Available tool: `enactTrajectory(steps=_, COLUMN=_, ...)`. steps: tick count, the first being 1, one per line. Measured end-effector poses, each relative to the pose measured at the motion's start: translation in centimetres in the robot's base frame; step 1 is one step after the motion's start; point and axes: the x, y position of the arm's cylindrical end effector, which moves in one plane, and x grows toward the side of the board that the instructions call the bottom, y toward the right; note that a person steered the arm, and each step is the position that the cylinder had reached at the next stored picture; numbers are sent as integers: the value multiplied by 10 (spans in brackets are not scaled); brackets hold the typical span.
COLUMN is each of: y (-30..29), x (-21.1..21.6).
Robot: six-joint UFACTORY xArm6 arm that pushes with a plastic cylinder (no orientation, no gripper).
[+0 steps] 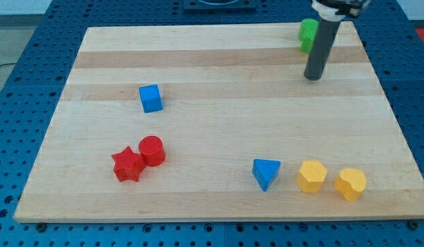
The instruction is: Push blue cube diagonal to the red star
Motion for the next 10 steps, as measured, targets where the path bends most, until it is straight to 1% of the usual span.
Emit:
enactTrajectory(steps=2, y=-92, x=-1)
enactTrajectory(steps=3, y=-154, x=2)
enactTrajectory(steps=4, y=-218, x=10)
enactTrajectory(steps=5, y=-258, x=38)
enactTrajectory(steps=6, y=-289, x=57)
enactTrajectory(steps=7, y=-289, x=53)
enactTrajectory(steps=8, y=-321, x=44)
enactTrajectory(steps=9, y=-341, x=59)
enactTrajectory(steps=10, y=-357, x=91)
